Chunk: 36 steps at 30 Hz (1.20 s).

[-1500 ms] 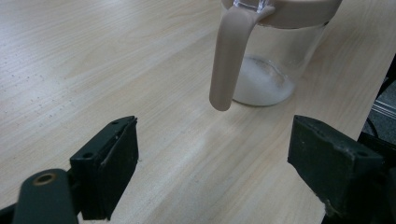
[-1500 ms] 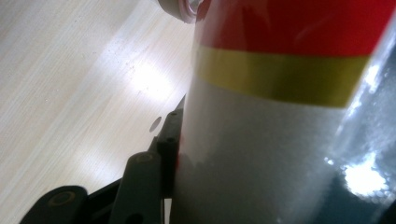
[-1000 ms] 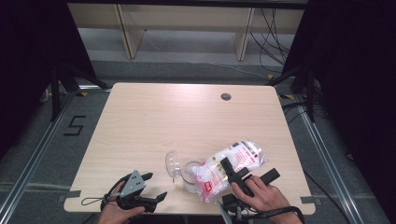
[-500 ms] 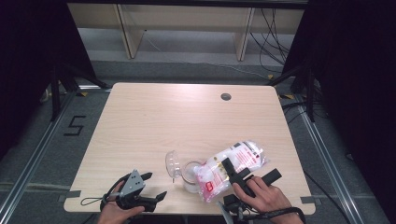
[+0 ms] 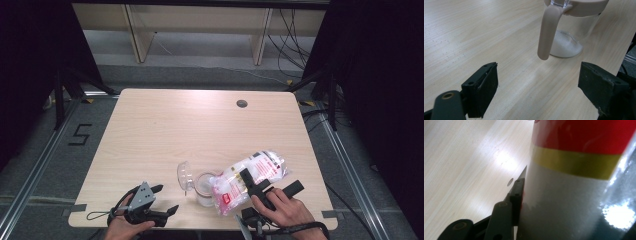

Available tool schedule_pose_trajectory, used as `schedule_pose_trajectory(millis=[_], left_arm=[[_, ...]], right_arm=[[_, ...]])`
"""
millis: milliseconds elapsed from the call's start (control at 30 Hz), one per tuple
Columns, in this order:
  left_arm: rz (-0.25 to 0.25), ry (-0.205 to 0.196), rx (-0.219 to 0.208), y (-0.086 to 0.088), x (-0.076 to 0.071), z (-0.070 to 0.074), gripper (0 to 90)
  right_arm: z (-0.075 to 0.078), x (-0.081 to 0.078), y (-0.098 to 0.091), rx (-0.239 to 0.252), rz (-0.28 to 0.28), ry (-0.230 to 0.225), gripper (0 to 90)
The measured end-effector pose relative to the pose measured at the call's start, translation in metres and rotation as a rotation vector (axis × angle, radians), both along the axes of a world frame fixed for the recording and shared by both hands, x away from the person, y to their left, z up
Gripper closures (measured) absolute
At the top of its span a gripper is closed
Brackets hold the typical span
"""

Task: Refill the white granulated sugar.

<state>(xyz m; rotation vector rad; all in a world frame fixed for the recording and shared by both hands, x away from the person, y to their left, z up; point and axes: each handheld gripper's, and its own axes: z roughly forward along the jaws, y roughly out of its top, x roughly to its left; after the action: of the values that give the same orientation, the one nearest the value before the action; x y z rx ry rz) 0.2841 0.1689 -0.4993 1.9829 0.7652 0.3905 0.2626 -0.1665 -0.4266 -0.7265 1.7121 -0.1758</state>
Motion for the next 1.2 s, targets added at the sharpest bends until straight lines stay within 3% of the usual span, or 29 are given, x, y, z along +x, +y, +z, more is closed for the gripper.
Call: schedule_pose_trajectory(millis=[133,233,267,367,500,633,833,867,1000,1067,1100,1200], left_arm=[[0.010,-0.004,-0.009,-0.0010,-0.0004,-0.0005,15.8],[0.004,-0.004,0.010,0.0001,0.0001,-0.0001,15.8],[0.014,0.004,-0.012,-0.0015,-0.0008,-0.0008,15.9],[0.024,0.015,-0.021,-0.0024,-0.0017,-0.0009,15.9],[0.004,-0.006,0.008,0.0000,0.0001,-0.0002,15.9],[0.011,-0.004,-0.015,-0.0017,-0.0004,-0.0006,15.9],[0.002,-0.005,-0.002,-0.0004,0.0002,-0.0001,15.9],[0.009,-0.005,-0.009,-0.0012,-0.0002,-0.0005,15.9],[0.010,-0.003,-0.003,-0.0009,-0.0002,-0.0006,15.9],[0.010,0.001,0.005,-0.0004,0.0012,-0.0019,15.9],[0.028,0.022,-0.025,-0.0023,0.0005,-0.0040,15.8],[0.021,0.019,-0.010,-0.0024,0.0002,-0.0032,15.9]], right_arm=[[-0.0002,-0.0004,0.0007,0.000,0.004,0.004,63.0],[-0.0004,-0.0004,0.0008,-0.005,0.003,0.007,63.1],[-0.0003,-0.0003,0.0008,-0.008,0.004,0.006,63.2],[0.0003,-0.0008,0.0005,-0.007,0.002,0.004,63.4],[0.0016,-0.0013,0.0007,-0.011,0.004,-0.005,63.5],[0.0015,-0.0018,0.0012,-0.010,0.004,-0.001,63.8],[-0.0006,-0.0019,0.0026,-0.011,0.007,0.010,64.2],[0.0009,-0.0013,0.0032,-0.033,0.019,0.007,64.3],[-0.0005,-0.0030,0.0036,-0.018,0.002,0.007,64.5],[0.0000,-0.0035,0.0040,-0.024,0.003,0.005,64.5],[0.0006,-0.0038,0.0036,-0.029,0.007,0.001,64.6],[0.0028,-0.0036,0.0032,-0.039,0.000,-0.009,64.6]])
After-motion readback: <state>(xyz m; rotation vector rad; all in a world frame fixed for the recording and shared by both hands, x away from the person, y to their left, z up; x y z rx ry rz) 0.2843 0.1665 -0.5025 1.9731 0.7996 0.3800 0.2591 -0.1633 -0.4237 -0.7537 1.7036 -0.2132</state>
